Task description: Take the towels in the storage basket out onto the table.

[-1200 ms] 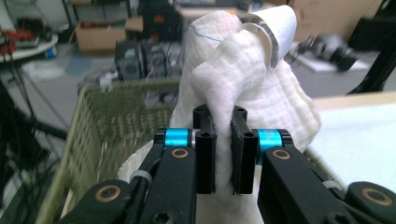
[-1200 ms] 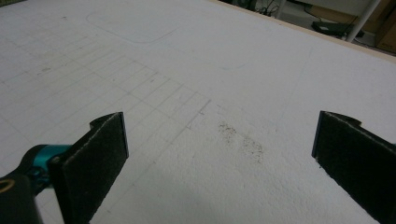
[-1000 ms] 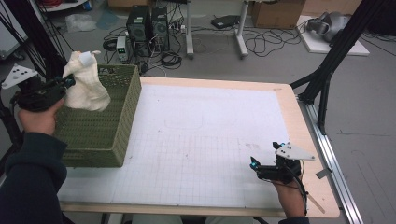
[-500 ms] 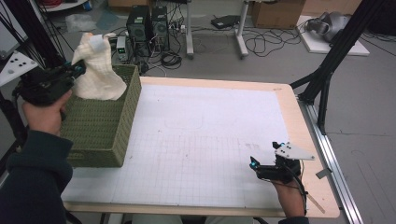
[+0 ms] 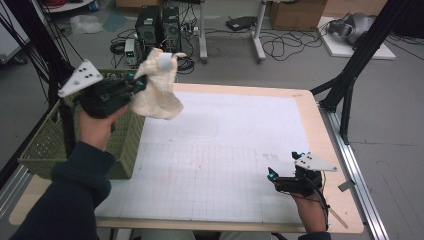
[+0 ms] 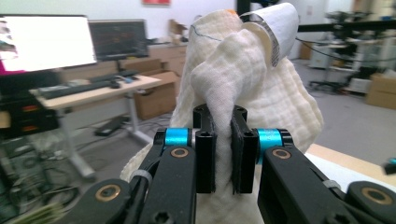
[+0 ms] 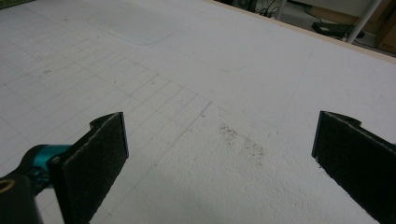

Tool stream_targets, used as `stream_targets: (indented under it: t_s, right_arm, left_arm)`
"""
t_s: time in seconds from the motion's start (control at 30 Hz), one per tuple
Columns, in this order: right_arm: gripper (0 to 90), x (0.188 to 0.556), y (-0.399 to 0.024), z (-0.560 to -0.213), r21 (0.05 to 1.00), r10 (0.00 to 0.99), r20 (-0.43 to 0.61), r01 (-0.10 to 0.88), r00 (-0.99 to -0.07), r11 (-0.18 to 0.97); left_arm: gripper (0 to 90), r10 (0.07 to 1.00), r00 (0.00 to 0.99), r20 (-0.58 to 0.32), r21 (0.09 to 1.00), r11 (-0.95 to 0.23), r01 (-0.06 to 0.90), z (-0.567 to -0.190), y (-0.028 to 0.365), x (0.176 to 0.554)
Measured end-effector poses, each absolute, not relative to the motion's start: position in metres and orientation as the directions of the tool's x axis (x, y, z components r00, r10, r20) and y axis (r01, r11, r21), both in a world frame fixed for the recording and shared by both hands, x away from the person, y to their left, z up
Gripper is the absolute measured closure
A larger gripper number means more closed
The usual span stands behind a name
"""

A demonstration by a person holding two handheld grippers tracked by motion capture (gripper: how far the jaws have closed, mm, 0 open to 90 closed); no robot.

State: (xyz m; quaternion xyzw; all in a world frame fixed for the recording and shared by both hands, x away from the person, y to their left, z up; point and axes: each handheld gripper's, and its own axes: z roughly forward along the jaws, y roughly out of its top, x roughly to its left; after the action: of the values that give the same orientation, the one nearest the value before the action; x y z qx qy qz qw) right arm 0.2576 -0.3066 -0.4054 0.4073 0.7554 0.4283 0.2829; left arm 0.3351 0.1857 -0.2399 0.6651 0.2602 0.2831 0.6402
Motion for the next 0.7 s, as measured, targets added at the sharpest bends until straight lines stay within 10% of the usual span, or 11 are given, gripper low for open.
stream_targets:
  t_s: [0.7]
  right_arm:
    - [2.8, 0.258, -0.314, -0.406, 0.882, 0.875, -0.074, 0.378, -0.478, 0.281]
  left_arm:
    - [82.3, 0.433, 0.899, -0.063, 0.994, -0.049, 0.093, -0.352, 0.038, 0.334]
